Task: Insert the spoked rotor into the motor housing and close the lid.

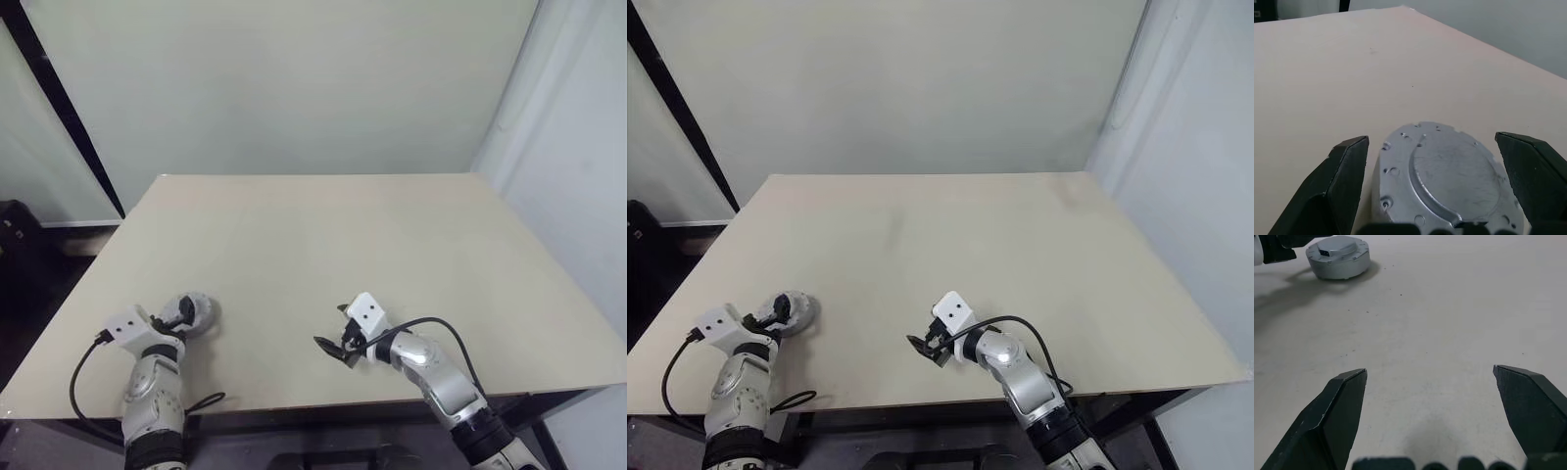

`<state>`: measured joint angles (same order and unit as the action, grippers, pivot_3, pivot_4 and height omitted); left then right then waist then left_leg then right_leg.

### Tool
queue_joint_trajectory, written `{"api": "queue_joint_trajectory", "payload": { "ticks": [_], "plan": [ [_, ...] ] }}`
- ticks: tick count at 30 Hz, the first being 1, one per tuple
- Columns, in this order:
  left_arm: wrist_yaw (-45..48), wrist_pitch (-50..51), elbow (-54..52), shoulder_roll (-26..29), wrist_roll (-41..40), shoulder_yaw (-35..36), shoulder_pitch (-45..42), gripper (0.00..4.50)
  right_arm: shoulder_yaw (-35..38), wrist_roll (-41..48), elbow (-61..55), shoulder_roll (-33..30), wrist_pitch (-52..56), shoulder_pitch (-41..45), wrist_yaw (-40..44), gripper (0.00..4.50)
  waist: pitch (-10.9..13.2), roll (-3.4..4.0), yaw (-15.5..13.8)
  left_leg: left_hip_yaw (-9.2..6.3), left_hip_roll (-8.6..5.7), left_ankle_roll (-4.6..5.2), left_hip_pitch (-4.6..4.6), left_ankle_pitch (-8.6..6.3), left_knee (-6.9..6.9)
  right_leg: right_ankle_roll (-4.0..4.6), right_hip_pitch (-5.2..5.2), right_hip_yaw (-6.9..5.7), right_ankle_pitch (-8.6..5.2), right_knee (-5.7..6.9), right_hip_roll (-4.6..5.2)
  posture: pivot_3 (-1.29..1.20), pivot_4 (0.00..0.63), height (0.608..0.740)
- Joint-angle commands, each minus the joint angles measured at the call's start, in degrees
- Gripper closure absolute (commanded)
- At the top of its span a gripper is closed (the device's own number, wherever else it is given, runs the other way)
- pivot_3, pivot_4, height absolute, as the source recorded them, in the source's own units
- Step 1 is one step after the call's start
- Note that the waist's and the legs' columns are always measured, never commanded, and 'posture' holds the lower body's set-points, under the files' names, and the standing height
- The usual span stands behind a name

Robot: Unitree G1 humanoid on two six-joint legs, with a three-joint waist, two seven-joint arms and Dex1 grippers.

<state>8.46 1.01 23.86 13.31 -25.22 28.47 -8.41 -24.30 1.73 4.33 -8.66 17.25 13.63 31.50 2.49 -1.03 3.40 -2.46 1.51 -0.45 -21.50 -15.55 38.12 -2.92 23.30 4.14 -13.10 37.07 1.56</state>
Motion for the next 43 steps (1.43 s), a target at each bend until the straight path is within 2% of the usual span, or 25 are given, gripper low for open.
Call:
{"api": "queue_joint_trajectory", "payload": {
  "ticks": [1, 4, 8, 11, 14, 19, 27, 43],
  "plan": [
    [-0.25, -2.26, -1.91, 0.48, 1.06, 0.08, 0.19, 0.07, 0.26, -0.46, -0.54, 0.34, -1.46, 0.92, 0.38, 0.0, 0.0, 0.0, -0.27, 0.0, 0.0, 0.0, 0.0, 0.0, 0.0, 0.0, 0.0, 0.0, 0.0, 0.0, 0.0, 0.0, 0.0, 0.74],
    [0.54, -3.62, -5.39, 0.44, 1.4, -0.58, 1.65, 0.07, 0.92, -0.35, -0.52, 0.37, -1.43, 0.9, -0.01, 0.0, -0.01, 0.0, -0.31, 0.01, 0.0, 0.0, 0.01, 0.0, 0.0, 0.0, 0.0, 0.01, 0.01, 0.0, 0.0, 0.0, 0.0, 0.74],
    [4.26, -0.48, -13.81, 1.03, 0.09, -3.49, 4.53, 0.07, 3.04, 1.18, -1.07, 0.43, -0.11, 0.77, -0.2, 0.0, -0.01, -0.01, -0.66, 0.02, 0.01, -0.01, -0.02, 0.0, 0.0, 0.01, 0.02, 0.01, 0.01, -0.01, 0.01, 0.0, 0.0, 0.74],
    [12.48, 8.46, -28.24, 5.38, -1.42, -11.88, 8.99, 0.07, 7.26, 4.19, -2.53, 0.06, 2.15, 0.98, 0.03, 0.0, -0.01, 0.0, -0.68, 0.02, 0.02, -0.02, -0.03, 0.01, 0.02, 0.01, 0.0, 0.01, 0.01, 0.01, 0.01, 0.0, 0.0, 0.74],
    [20.88, 15.04, -34.72, 10.55, -2.73, -18.63, 10.56, 0.07, 11.66, 6.31, -3.85, -0.72, 3.67, 1.04, -0.77, 0.0, -0.02, 0.06, -0.54, 0.06, -0.03, -0.03, -0.02, 0.01, 0.09, 0.01, -0.05, 0.04, 0.01, 0.0, 0.05, 0.0, 0.0, 0.74],
    [25.38, 23.22, -40.04, 13.7, -3.64, -25.45, 9.82, 0.07, 15.69, 6.96, -5.89, -2.83, 4.75, -0.26, -1.91, 0.0, -0.05, 0.23, -0.45, 0.19, 0.04, -0.01, 0.05, 0.01, 0.1, -0.01, 0.0, 0.18, 0.02, 0.06, -0.03, 0.0, 0.0, 0.74],
    [27.08, 25.41, -39.03, 13.58, -2.32, -26.66, 10.8, 0.07, 19.02, 7.03, -9.25, -5.48, 6.01, -3.44, -3.68, 0.0, -0.04, 0.33, -0.49, 0.26, 0.33, 0.0, 0.07, 0.01, 0.09, 0.17, 0.1, 0.69, 0.03, 0.1, -0.62, 0.0, 0.0, 0.74],
    [22.99, 25.58, -42.64, 12.99, -1.79, -24.49, 15.48, 0.07, 19.11, 7.21, -7.25, -6.62, 6.23, -2.87, -2.93, 0.0, -0.05, 0.33, -0.52, 0.47, 0.29, 0.0, 0.15, 0.01, 0.17, 0.2, 0.08, 1.1, 0.01, 0.22, -0.71, 0.0, 0.0, 0.74]
  ]
}}
